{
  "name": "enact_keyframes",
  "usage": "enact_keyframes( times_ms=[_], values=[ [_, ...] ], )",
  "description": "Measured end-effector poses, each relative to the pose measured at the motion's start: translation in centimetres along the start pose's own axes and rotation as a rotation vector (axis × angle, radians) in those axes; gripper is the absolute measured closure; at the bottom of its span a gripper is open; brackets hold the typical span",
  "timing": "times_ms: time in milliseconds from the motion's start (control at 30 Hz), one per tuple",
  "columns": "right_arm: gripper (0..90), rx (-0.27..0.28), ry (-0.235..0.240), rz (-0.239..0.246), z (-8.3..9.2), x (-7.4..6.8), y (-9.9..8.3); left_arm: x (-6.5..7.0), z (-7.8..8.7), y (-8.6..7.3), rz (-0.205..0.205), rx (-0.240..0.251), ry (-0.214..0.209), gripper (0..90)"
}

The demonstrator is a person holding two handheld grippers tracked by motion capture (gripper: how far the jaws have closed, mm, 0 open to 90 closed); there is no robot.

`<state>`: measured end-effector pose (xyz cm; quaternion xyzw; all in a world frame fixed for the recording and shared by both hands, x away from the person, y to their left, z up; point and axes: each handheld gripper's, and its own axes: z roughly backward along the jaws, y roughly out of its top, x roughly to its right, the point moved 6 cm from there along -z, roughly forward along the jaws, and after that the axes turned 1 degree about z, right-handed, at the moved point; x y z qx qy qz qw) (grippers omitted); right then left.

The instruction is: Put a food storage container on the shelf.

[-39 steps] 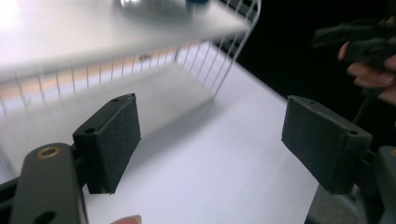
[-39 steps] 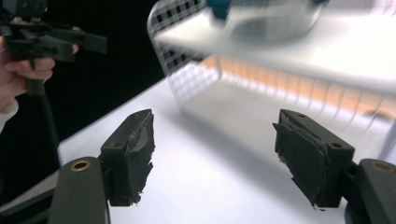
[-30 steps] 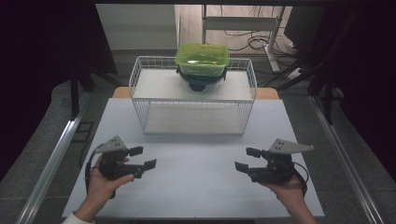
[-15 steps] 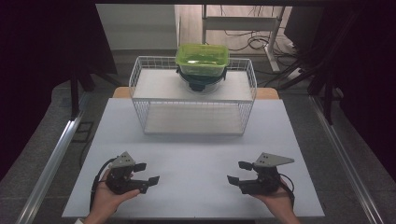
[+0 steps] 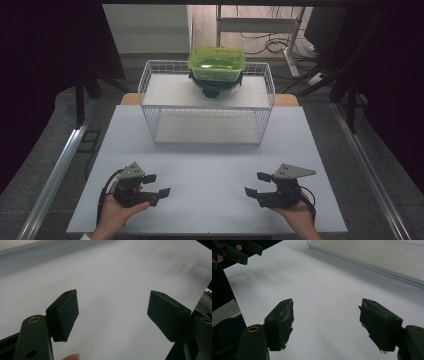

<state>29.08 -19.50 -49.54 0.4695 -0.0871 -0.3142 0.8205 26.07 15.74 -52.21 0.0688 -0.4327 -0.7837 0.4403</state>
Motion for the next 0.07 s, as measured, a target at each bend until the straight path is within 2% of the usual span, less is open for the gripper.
enact_keyframes(
  times_ms=[67],
  values=[
    [26.5,-0.001,0.002,0.0,-0.07,0.09,-0.02,-0.16,-0.15,-0.09,-0.001,-0.001,0.007,23.9]
  ],
)
